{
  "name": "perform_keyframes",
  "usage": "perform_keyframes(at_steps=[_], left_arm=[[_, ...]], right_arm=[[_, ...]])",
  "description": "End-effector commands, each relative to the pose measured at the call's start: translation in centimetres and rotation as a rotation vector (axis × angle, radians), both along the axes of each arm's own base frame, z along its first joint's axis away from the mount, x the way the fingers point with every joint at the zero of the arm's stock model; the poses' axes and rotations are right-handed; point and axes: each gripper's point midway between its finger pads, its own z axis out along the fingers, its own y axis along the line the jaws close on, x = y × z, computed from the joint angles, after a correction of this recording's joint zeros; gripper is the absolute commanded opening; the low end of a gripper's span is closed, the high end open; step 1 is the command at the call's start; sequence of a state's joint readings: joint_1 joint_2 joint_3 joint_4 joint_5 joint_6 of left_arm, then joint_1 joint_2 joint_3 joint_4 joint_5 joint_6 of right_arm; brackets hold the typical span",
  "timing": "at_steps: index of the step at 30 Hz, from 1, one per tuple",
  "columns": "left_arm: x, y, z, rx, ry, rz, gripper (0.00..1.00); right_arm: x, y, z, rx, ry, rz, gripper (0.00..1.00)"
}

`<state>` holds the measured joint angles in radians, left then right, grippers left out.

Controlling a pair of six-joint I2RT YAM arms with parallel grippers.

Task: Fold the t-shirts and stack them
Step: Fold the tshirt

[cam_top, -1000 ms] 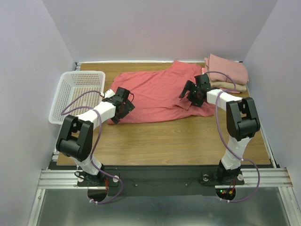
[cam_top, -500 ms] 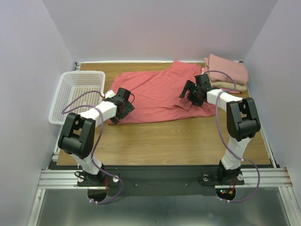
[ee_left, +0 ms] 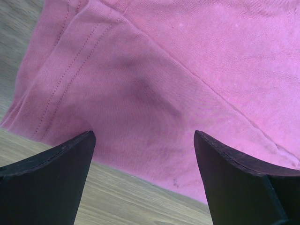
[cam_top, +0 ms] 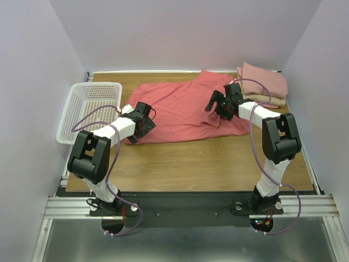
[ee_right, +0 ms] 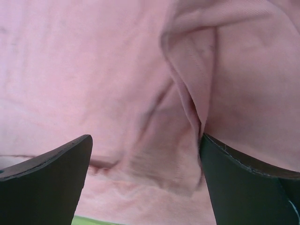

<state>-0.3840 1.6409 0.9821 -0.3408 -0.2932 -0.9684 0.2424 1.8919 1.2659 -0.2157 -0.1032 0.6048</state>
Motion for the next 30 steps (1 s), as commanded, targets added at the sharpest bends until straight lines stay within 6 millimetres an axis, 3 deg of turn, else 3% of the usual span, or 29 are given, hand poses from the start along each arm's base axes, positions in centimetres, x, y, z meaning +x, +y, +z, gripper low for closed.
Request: perform_keyframes(at_steps=[1, 5, 11, 15, 18, 20, 22, 23, 25, 26, 30], left_arm=[[0.8, 0.7, 1.3, 0.022, -0.038, 0.012, 0.98], [0.9, 0.8, 1.3, 0.025, -0.037, 0.013, 0.99], [0.8, 1.4, 1.4, 0.026, -0.035, 0.014, 0.98], [0.7, 1.8, 1.8, 0.031, -0.043, 0.013, 0.98], [0.7, 2.1, 2.0, 0.041, -0.049, 0.011, 0.98], [0.8, 2.1, 2.2, 0.043, -0.056, 0.008, 0.98], [1.0, 2.0, 2.3, 0.041, -0.064, 0.003, 0.98], [1.1, 1.9, 2.3, 0.037, -0.068, -0.002, 0.98], [1.3, 1.5, 2.3, 0.020, -0.085, -0.019, 0.98], [1.5, 1.3, 2.3, 0.013, -0.094, -0.026, 0.98], [2.1, 1.1, 2.3, 0.011, -0.112, -0.039, 0.98]], right_arm=[[2.7, 2.2, 3.4, 0.060, -0.105, 0.051, 1.00], [3.5, 3.5, 3.6, 0.093, -0.108, 0.077, 1.00], [5.3, 4.7, 2.2, 0.088, -0.101, 0.074, 1.00], [7.9, 5.8, 3.5, 0.095, -0.156, 0.105, 1.00], [8.4, 6.1, 5.2, 0.104, -0.196, 0.133, 1.00], [7.9, 5.7, 7.1, 0.082, -0.237, 0.148, 1.00], [7.0, 4.6, 7.6, 0.038, -0.249, 0.131, 1.00], [5.5, 3.8, 7.9, 0.017, -0.247, 0.122, 1.00], [4.1, 2.0, 7.6, -0.038, -0.240, 0.071, 1.00], [2.3, 1.0, 6.5, -0.062, -0.212, 0.050, 1.00], [-1.1, -1.6, 3.9, -0.139, -0.135, -0.022, 1.00]])
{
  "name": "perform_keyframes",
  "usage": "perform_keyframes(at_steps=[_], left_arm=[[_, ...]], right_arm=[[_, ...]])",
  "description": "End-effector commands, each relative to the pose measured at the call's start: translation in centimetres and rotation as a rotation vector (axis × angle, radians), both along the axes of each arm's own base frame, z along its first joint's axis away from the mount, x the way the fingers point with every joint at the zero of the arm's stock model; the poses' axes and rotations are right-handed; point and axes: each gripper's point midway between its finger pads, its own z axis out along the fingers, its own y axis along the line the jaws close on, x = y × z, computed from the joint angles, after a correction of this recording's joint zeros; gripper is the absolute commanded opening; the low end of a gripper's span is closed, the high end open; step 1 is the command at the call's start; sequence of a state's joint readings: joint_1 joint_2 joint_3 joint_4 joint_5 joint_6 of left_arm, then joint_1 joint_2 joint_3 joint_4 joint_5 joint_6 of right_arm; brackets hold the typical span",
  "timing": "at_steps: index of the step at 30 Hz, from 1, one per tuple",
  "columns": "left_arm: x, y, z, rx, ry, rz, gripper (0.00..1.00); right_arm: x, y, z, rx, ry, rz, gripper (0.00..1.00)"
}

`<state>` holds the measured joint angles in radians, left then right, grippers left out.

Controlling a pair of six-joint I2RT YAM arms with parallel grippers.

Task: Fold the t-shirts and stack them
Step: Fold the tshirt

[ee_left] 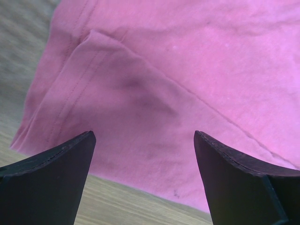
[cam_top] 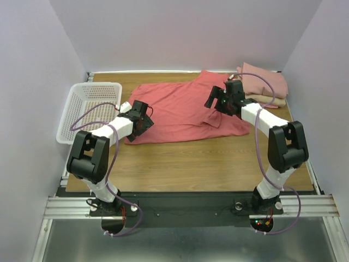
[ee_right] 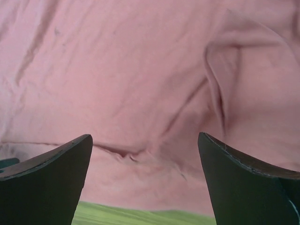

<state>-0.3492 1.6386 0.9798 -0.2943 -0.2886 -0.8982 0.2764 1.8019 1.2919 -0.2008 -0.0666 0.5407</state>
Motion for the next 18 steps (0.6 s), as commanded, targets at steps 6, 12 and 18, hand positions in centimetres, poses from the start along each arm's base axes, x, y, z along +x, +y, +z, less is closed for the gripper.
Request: perform_keyframes(at_steps=[6, 12, 18], left_arm=[[0.9, 0.1, 0.6, -0.002, -0.064, -0.029, 0.98], [0.4, 0.5, 0.0, 0.004, -0.052, -0.027, 0.98], [0.2, 0.9, 0.0, 0.006, -0.055, -0.016, 0.98]], right_arm=[[-2.9, -3.6, -3.2, -0.119, 0.060, -0.132, 0.90], [-2.4, -3.3, -5.0, -0.114, 0.103, -0.145, 0.58], [-2.5, -3.5, -6.3, -0.135, 0.130, -0.153, 0.50]])
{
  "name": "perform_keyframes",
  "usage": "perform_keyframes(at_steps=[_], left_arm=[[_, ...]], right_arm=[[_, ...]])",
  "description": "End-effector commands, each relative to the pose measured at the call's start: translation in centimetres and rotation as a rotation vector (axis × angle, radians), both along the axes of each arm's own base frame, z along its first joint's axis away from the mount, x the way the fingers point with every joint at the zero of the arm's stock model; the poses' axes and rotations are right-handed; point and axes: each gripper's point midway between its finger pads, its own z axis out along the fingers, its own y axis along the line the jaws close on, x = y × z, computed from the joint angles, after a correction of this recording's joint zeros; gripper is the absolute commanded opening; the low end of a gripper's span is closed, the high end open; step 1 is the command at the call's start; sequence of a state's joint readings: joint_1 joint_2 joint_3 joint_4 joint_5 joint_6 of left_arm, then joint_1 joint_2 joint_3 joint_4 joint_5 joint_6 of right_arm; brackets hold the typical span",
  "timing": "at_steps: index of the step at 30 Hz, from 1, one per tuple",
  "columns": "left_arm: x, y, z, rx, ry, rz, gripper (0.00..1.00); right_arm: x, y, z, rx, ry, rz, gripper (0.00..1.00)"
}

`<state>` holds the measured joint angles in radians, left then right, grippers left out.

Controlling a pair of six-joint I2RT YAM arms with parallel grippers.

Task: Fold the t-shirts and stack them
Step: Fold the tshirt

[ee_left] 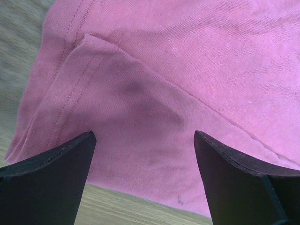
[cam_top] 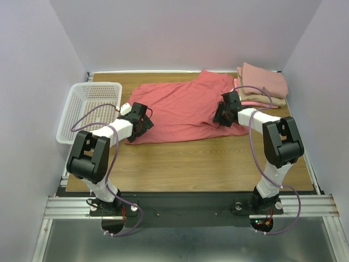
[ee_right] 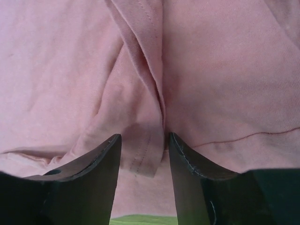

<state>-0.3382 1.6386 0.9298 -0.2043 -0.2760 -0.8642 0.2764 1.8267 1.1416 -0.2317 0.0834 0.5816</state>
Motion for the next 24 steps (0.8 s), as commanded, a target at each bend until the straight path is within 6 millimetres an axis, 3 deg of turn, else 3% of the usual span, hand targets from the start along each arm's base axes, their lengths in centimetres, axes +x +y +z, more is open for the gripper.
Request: perform_keyframes(at_steps=[1, 11, 17, 24], left_arm=[[-0.1, 0.7, 1.0, 0.009, -0.030, 0.007, 0.98], [-0.1, 0.8, 0.9, 0.009, -0.027, 0.009, 0.98], [0.0, 0.9, 1.1, 0.011, -0.032, 0.008, 0.98], [0.2, 0.8, 0.9, 0.010, -0.026, 0.006, 0.98]], right_arm=[[1.4, 0.0, 1.0, -0.010, -0.043, -0.020, 0.50], [2.0, 0.5, 1.8, 0.008, -0.060, -0.016, 0.02], [3.4, 1.7, 4.7, 0.059, -0.120, 0.015, 0.00], [5.5, 4.3, 5.7, 0.154, -0.131, 0.066, 0.01]])
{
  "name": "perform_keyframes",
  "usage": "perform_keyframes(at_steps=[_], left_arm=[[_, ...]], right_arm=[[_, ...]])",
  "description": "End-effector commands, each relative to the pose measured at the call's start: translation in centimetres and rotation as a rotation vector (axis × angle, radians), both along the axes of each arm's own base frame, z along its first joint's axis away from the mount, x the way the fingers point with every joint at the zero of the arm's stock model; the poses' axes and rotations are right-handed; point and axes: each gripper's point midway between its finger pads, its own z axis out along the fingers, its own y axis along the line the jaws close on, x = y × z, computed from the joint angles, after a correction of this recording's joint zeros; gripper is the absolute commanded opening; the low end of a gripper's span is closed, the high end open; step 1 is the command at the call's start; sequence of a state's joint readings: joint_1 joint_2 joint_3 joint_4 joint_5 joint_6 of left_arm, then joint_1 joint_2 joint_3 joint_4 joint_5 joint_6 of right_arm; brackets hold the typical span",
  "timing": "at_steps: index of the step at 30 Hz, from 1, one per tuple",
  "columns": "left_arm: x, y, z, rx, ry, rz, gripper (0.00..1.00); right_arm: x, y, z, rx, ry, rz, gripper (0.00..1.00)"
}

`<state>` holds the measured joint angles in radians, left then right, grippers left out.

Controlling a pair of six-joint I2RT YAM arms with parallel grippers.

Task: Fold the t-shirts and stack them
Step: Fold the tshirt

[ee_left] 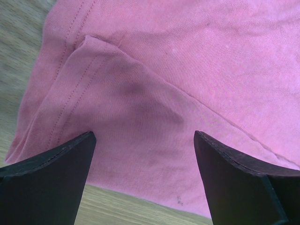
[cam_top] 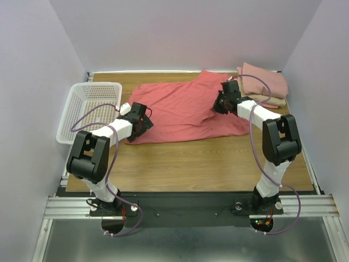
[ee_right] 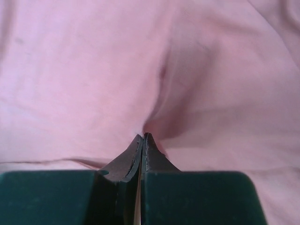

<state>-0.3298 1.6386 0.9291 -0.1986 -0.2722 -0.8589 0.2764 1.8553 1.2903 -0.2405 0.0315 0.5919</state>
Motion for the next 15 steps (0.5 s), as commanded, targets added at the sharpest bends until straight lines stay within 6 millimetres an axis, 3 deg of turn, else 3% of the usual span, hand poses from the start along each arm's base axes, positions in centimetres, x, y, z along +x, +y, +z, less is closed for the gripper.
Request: perform_keyframes(at_steps=[1, 6, 11, 14, 15], left_arm=[[0.1, 0.6, 0.9, 0.013, -0.023, 0.003, 0.98], [0.3, 0.7, 0.9, 0.016, -0.025, 0.002, 0.98], [0.4, 0.8, 0.9, 0.016, -0.025, -0.001, 0.98], [0.4, 0.7, 0.9, 0.017, -0.023, -0.004, 0.98], [0.4, 0.8, 0.9, 0.018, -0.023, -0.002, 0.98]], right_arm=[[2.3, 2.6, 1.5, 0.096, -0.036, 0.044, 0.00], [4.0, 4.5, 0.0, 0.157, -0.003, 0.061, 0.01], [6.0, 5.2, 0.2, 0.193, -0.016, 0.005, 0.02], [6.4, 5.9, -0.1, 0.230, -0.001, -0.011, 0.14], [6.5, 6.0, 0.0, 0.244, 0.001, -0.013, 0.25]])
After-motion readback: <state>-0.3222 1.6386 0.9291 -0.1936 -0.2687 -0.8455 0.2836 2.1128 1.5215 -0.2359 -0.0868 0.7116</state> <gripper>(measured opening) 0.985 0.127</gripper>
